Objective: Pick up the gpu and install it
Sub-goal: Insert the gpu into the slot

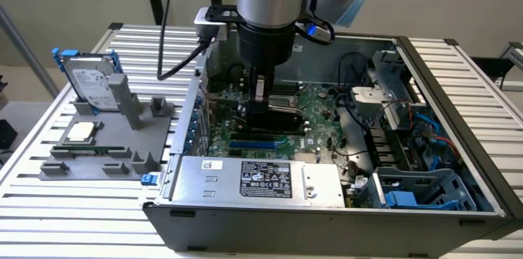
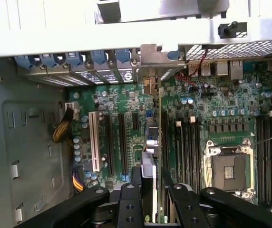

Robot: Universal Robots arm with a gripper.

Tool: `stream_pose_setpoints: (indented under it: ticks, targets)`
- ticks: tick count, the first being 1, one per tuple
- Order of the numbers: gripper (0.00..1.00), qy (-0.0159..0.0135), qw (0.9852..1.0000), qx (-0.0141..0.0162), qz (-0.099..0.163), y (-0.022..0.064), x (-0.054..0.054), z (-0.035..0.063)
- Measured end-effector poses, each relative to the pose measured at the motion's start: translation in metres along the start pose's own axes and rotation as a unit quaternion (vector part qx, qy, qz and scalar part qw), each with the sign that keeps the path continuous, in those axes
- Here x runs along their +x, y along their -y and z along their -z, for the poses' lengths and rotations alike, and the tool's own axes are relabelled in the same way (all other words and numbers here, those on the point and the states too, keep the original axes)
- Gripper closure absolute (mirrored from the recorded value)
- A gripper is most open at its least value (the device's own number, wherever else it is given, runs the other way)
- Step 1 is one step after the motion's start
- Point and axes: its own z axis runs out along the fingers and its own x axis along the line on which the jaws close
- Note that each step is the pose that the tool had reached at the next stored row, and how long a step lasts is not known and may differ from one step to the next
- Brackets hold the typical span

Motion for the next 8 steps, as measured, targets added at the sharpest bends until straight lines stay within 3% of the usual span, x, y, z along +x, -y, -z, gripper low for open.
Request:
stream_pose_setpoints:
  ticks: [8]
  targets:
    - [0.73,-0.0003,1.0000,-0.0001,0.003,0.0001,0.0001,-0.0047]
